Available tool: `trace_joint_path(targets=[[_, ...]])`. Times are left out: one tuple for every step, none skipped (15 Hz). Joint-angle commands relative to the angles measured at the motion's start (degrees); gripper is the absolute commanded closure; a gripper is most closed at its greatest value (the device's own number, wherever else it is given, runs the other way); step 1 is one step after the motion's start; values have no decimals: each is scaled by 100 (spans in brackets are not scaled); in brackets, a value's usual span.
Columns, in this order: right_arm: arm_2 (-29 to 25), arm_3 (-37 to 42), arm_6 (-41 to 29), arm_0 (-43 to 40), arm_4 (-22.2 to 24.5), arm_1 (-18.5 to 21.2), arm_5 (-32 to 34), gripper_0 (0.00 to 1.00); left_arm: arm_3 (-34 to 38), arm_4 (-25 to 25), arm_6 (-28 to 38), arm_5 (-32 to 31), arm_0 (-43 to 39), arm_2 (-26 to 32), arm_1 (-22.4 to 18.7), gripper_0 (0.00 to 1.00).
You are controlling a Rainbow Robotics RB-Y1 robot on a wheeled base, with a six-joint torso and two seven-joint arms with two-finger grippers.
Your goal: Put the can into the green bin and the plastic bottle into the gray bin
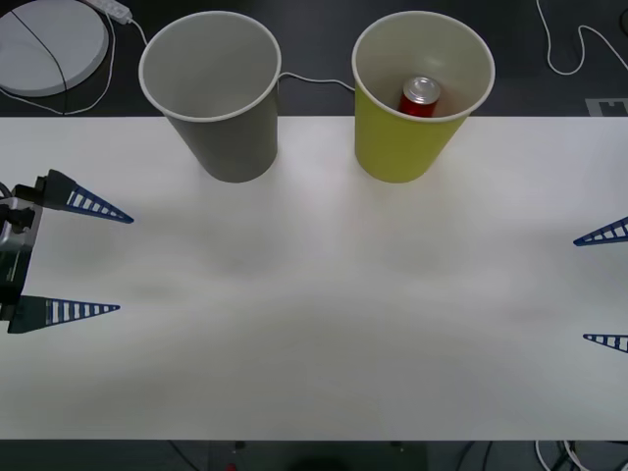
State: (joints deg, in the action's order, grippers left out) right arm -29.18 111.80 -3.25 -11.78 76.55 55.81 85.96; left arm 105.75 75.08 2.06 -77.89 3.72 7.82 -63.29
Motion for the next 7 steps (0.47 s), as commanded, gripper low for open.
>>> trace_joint_path(targets=[[0,0,0,0,0,0,0,0,7,103,5,-7,-3,-9,0,0],[0,0,0,0,0,0,0,0,7,103,5,2,6,-9,0,0],[0,0,0,0,0,0,0,0,7,103,5,2,6,-9,0,0],[0,0,0,0,0,0,0,0,7,103,5,2,6,-9,0,0],[0,0,0,0,0,0,0,0,7,103,5,2,6,-9,0,0],[0,0,0,0,0,0,0,0,7,103,5,2,6,-9,0,0],[0,0,0,0,0,0,0,0,7,103,5,2,6,-9,0,0]])
